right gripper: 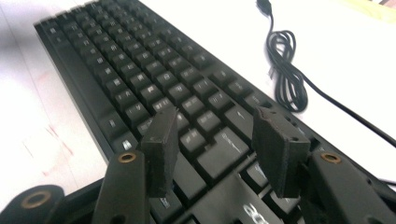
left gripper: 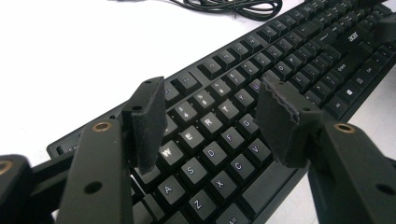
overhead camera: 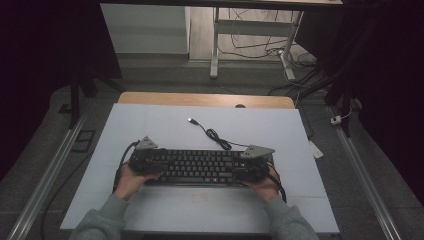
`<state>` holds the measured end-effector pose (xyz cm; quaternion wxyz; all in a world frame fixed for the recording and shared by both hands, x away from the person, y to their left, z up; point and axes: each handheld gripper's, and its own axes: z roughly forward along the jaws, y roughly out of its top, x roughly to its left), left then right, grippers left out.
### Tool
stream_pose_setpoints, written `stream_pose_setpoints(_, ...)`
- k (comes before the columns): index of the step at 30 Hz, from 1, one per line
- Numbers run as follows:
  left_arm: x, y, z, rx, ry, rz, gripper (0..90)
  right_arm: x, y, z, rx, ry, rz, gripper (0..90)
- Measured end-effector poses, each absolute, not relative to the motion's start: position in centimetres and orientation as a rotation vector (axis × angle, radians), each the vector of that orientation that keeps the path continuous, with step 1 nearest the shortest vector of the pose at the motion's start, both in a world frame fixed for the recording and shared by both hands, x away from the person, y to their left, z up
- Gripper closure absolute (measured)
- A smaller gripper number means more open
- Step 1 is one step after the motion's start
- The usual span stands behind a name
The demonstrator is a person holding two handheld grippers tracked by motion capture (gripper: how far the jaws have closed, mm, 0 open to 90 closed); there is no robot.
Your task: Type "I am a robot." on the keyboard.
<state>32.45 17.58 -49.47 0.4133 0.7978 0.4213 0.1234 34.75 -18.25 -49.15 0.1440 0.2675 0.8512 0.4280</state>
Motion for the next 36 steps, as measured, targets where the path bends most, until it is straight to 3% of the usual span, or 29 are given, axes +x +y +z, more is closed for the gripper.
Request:
stream_pose_setpoints(15,32.5,17.3,-49.7,2.026,1.063,0.310,41.1,35.8,-14.7,-48.9,0.724,2.483,1.280,57.5)
stream_pose_setpoints(30,32.6,17.1,-49.8,2.041,1.058,0.313,40.5,36.8,-12.6,-49.4,0.692,2.558,1.277,87.5)
stream_pose_setpoints(36,32.6,17.0,-49.9,2.052,1.055,0.311,40.2,37.0,-11.8,-49.7,0.675,2.584,1.242,89.5)
